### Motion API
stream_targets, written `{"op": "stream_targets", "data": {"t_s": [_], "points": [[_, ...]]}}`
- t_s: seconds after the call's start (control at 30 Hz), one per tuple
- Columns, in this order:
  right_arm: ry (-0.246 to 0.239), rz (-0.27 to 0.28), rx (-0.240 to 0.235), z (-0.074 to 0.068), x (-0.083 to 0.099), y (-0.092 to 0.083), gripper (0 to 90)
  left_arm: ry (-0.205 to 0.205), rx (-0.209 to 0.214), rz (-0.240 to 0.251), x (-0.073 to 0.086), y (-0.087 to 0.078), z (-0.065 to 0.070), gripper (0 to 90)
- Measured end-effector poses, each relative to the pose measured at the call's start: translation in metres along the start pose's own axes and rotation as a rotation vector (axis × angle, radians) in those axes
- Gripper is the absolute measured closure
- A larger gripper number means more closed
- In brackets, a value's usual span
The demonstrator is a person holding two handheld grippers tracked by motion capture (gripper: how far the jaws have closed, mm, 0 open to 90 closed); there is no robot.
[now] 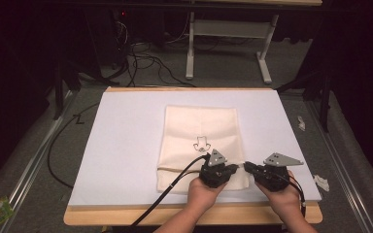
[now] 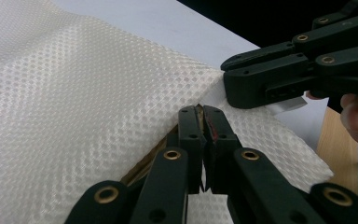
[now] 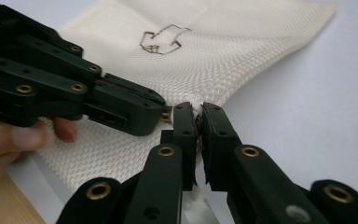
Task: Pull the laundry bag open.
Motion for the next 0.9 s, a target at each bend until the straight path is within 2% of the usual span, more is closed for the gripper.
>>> {"op": "stream_targets", "data": {"t_s": [0.07,0.2,0.57,0.6,0.63,0.67,0.7,0.73,0.8,0.83,0.87,0.9], "points": [[-0.010,0.007,-0.008,-0.001,-0.001,0.000,86.1,-0.009,-0.001,0.001,-0.001,0.001,0.001,87.5],[-0.008,0.019,-0.006,-0.001,-0.002,0.000,86.1,-0.003,0.004,0.005,-0.004,0.002,0.003,87.4],[-0.010,0.017,-0.019,-0.003,-0.001,-0.001,86.4,0.003,0.005,0.002,-0.002,0.003,0.003,87.4],[-0.009,0.013,-0.022,-0.005,-0.001,-0.001,86.7,0.021,-0.015,-0.005,-0.002,0.003,0.002,87.6],[-0.009,0.013,-0.022,-0.005,-0.001,-0.001,86.7,0.020,-0.041,-0.008,-0.001,0.002,-0.001,87.6],[-0.021,0.010,-0.015,-0.006,-0.001,0.000,86.9,-0.015,-0.048,-0.006,-0.001,0.003,-0.002,87.7],[-0.014,0.025,0.012,-0.004,-0.007,-0.001,87.2,-0.022,-0.049,0.028,-0.004,0.001,0.001,87.9],[0.000,0.037,0.017,-0.002,-0.012,-0.002,87.3,-0.028,-0.042,0.041,-0.005,0.000,0.002,87.9],[0.008,0.043,0.016,0.001,-0.014,-0.003,87.3,-0.042,-0.033,0.046,-0.006,-0.002,0.001,87.9],[0.016,0.049,0.013,0.001,-0.014,-0.003,87.5,-0.050,-0.056,0.031,-0.004,-0.003,-0.002,88.0],[0.001,0.063,0.056,0.008,-0.016,-0.008,87.6,-0.069,-0.068,0.032,-0.001,-0.006,-0.008,88.0],[0.001,0.063,0.056,0.008,-0.016,-0.008,87.6,-0.126,-0.065,0.032,0.004,-0.010,-0.018,88.0]]}}
Point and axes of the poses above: each handheld gripper's, and its own axes: y roughly forward along the jaws, x roughly out of its underside, z roughly to its right, the point moved 9 cm from there along y, roughly forward along the jaws, and after that the axes turned 11 degrees about z, right-handed, at the moved point
